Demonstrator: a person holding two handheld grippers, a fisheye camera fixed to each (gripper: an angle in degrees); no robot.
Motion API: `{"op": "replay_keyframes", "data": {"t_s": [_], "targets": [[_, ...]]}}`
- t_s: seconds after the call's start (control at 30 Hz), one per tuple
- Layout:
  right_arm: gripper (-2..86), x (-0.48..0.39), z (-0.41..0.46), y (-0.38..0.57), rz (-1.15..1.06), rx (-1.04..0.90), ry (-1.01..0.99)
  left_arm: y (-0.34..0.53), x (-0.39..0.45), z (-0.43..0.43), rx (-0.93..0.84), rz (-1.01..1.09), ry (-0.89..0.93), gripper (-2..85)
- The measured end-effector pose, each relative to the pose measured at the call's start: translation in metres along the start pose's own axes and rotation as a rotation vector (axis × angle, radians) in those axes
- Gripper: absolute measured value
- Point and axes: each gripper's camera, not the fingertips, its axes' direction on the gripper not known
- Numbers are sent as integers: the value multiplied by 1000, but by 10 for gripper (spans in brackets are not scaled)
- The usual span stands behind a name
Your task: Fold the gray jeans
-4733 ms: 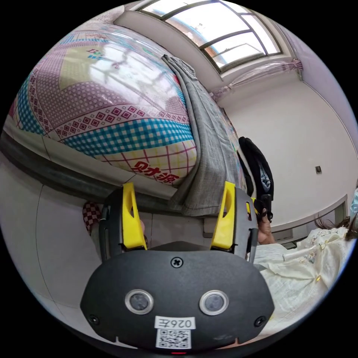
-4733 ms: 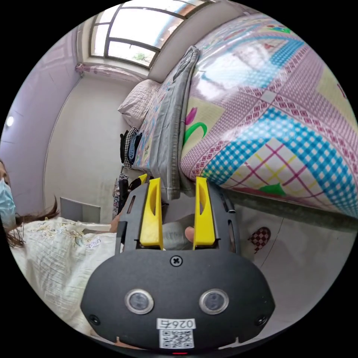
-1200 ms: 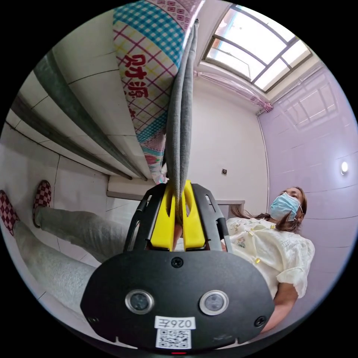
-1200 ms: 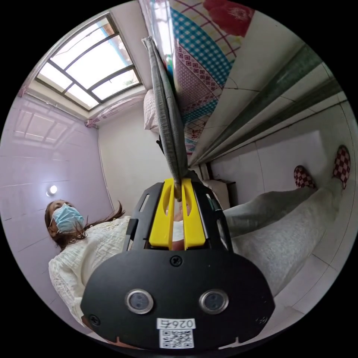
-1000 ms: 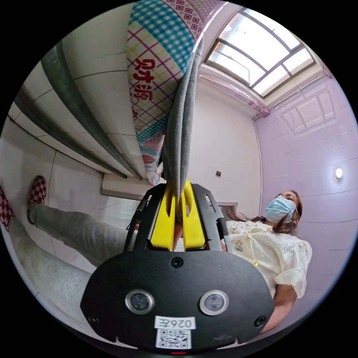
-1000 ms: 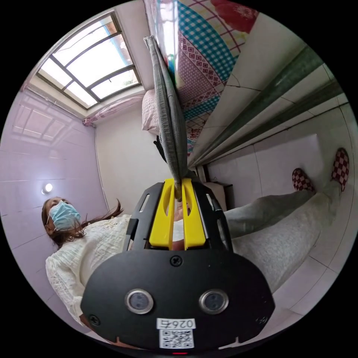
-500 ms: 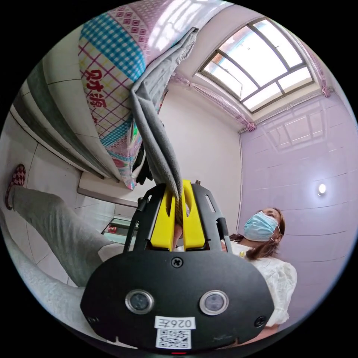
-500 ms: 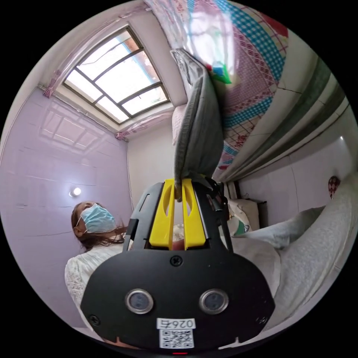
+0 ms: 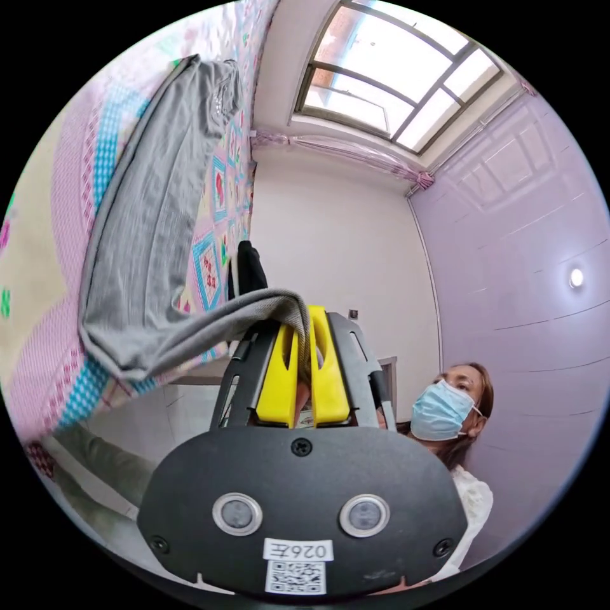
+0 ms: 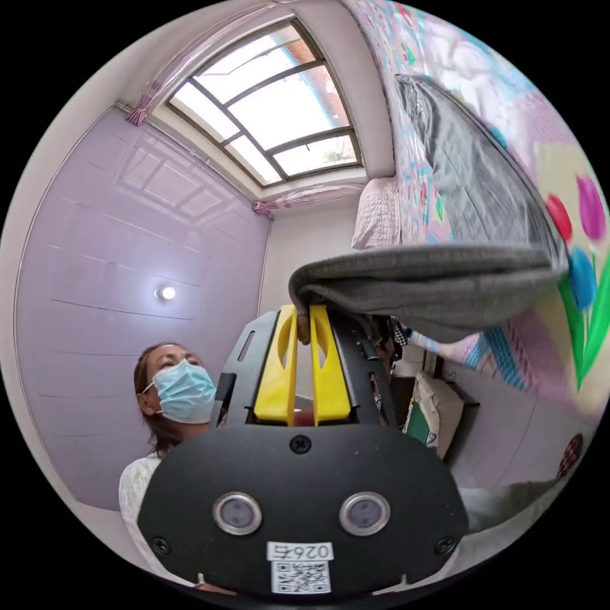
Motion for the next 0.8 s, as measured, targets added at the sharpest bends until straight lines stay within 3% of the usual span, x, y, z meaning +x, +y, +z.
{"op": "replay_keyframes", "data": {"t_s": [0.2,0.33,0.43,0.6,0.73,0.8], "targets": [[4,59,6,-142,-2,40,118,-119,-43,26,67,-46,-172,53],[35,150,-6,-242,108,87,274,-187,-75,42,-5,-92,-443,73],[54,189,-11,-275,158,98,365,-204,-89,58,-105,-102,-504,71],[66,199,5,-282,67,10,445,-208,-95,75,-223,-85,-392,96],[65,222,11,-275,43,-10,440,-200,-95,81,-109,-97,-88,95],[65,234,14,-273,29,-8,434,-197,-89,81,-33,-54,-33,73]]}}
